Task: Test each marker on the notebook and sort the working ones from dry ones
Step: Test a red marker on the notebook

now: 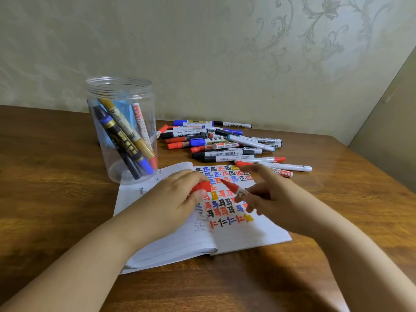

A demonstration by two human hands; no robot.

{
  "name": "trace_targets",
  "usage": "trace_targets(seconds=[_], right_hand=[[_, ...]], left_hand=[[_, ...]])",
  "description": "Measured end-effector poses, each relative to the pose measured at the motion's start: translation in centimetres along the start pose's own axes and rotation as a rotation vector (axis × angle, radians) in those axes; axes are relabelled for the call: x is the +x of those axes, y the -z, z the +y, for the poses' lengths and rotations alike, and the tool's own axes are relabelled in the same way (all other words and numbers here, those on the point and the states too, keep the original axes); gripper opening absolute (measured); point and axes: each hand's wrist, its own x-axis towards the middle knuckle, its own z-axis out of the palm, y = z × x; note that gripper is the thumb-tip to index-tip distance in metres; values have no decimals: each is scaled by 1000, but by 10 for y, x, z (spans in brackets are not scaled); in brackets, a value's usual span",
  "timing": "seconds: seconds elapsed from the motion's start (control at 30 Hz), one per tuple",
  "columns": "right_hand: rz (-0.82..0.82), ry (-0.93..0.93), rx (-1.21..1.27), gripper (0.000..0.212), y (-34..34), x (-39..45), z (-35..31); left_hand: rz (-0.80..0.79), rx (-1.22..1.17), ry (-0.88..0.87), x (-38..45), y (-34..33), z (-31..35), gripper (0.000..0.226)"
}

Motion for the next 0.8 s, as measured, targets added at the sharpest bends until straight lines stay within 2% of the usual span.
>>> trace_targets(seconds=[0.13,0.27,0.33,0.43,0.47,0.57,0.7,0.8], right_hand=[[38,-77,363,12,8,-6,6],[52,-138,1001,27,5,-14,23],[73,-155,1198,27,2,-16,30],[88,-98,1138,11,-5,-19,35],[115,-86,1054,12,-8,-19,36],[225,-117,772,32,-13,-19,38],[335,-132,747,37,-17,-16,38],[355,-144,628,31,-19,-15,38]], left_hand=[[73,-30,-43,-1,-6,6,29],[78,-23,-40,-2,-11,6,32],[70,-20,-35,-2,-12,7,33],[73,-28,-25,-2,-14,6,35],[77,-32,-22,-2,-14,7,35],[79,-30,-22,-3,-15,8,30],[74,-31,-24,-3,-16,9,26],[64,-31,-19,-3,-19,8,27]])
